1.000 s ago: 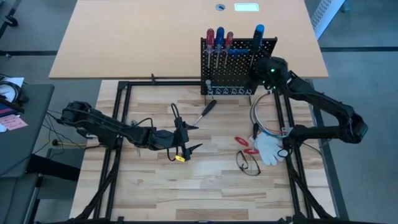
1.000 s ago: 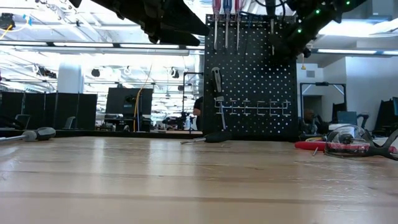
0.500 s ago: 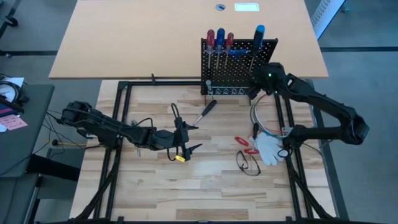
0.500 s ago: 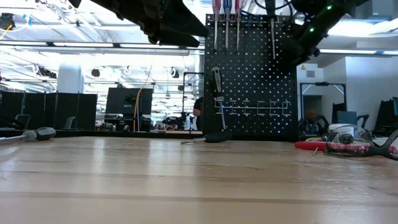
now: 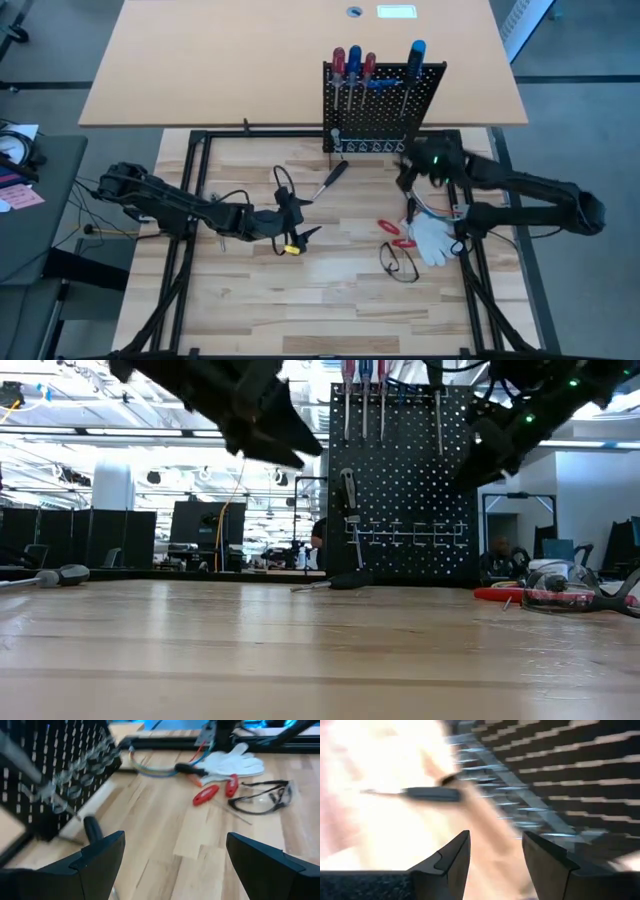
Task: Hang tools onto peg board
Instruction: Hang the left nut driver on the pegboard
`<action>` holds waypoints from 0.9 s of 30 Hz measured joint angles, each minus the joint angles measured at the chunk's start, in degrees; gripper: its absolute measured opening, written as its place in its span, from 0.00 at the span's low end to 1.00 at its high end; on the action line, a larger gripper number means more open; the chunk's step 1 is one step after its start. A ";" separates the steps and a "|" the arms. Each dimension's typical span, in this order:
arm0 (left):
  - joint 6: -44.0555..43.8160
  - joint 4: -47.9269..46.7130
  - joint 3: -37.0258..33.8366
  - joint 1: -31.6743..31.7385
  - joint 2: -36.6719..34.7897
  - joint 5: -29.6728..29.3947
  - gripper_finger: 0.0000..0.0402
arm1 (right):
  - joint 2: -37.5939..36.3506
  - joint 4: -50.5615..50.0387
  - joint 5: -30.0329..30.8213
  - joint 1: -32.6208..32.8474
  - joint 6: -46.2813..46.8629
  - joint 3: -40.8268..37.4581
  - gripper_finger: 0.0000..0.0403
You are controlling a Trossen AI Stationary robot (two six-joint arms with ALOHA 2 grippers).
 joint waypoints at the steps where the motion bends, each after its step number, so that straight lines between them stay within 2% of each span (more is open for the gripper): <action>1: -1.78 -1.03 0.00 0.99 0.02 1.56 0.85 | 0.15 2.43 -0.08 2.93 0.90 -1.72 0.46; 5: -3.88 -0.96 0.03 4.69 4.97 7.46 0.85 | 2.03 12.28 0.25 15.26 2.85 -8.36 0.44; 9: -4.97 -1.04 1.34 9.14 11.67 9.42 0.85 | 5.17 22.95 5.70 26.72 7.23 -12.87 0.43; 13: -6.04 -0.74 4.36 15.73 17.35 18.06 0.81 | 9.90 32.72 11.30 36.43 11.23 -15.28 0.42; 15: -6.20 -0.80 5.69 18.64 20.08 19.90 0.77 | 12.85 36.19 13.85 39.87 11.14 -15.35 0.42; 19: -4.50 -0.68 7.81 23.04 24.97 20.79 0.69 | 18.84 41.99 19.14 43.37 8.20 -15.37 0.42; 27: -5.38 -1.75 10.03 25.84 30.17 21.20 0.52 | 24.88 44.85 19.97 43.07 5.85 -13.91 0.42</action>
